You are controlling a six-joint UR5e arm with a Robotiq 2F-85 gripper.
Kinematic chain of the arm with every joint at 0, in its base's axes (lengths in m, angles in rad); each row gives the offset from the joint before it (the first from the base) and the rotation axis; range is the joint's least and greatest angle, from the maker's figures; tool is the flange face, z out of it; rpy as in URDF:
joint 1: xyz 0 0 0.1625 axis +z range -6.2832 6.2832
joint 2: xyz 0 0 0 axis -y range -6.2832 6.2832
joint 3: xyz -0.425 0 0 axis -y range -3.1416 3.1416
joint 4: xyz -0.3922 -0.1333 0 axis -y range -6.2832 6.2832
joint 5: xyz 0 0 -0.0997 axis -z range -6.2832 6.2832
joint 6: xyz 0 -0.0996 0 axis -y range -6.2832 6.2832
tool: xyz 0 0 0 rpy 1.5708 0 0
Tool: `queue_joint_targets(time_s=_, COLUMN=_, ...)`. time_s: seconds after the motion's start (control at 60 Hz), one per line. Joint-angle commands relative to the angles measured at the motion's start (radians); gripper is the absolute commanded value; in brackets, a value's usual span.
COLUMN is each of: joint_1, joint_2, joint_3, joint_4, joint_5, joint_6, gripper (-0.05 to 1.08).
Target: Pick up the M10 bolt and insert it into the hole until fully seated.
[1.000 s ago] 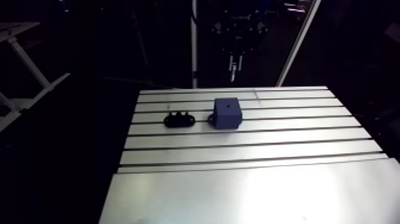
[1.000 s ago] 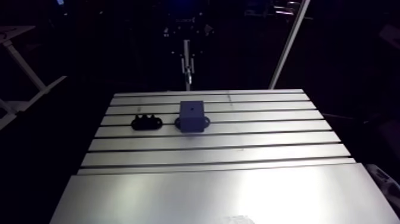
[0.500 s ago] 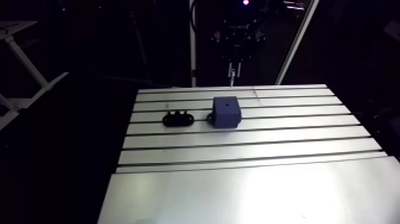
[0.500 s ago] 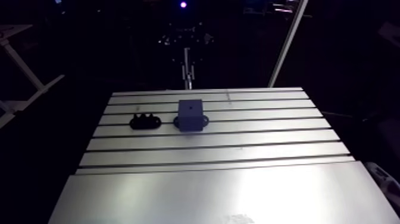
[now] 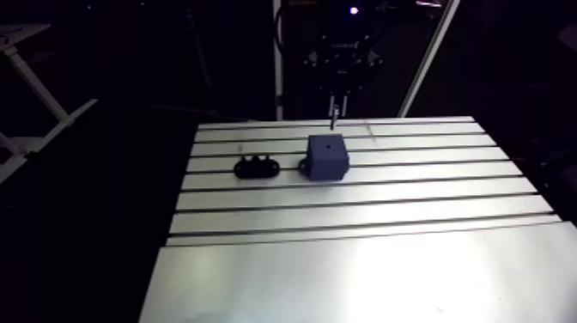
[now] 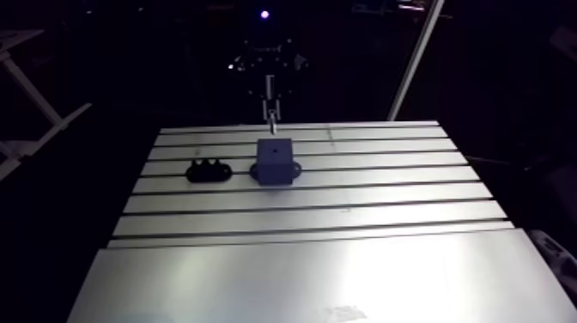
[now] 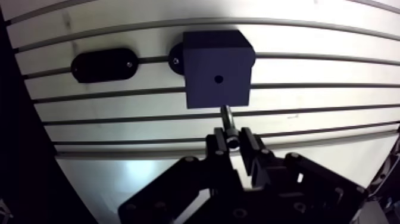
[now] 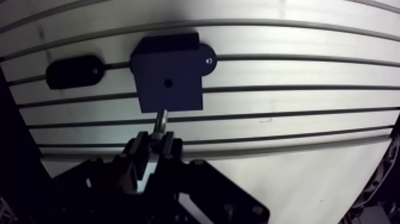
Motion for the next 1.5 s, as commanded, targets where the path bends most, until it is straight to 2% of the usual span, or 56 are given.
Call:
queue_joint_targets(time_s=0.017, joint_1=0.000, joint_2=0.014, joint_3=-0.001, joint_4=0.000, joint_5=0.000, joint_6=0.000, gripper=1.08)
queue_joint_targets(time_s=0.533, joint_1=0.002, joint_2=0.035, joint_3=-0.006, joint_4=-0.002, joint_5=-0.002, joint_6=-0.001, gripper=1.08)
queue_joint_targets(time_s=0.7, joint_1=0.002, joint_2=0.035, joint_3=-0.002, joint_4=-0.035, joint_5=-0.003, joint_6=-0.003, gripper=1.08)
queue_joint_targets(time_s=1.5, joint_1=0.000, joint_2=0.038, joint_3=0.017, joint_4=-0.049, joint_5=-0.008, joint_6=-0.005, gripper=1.08)
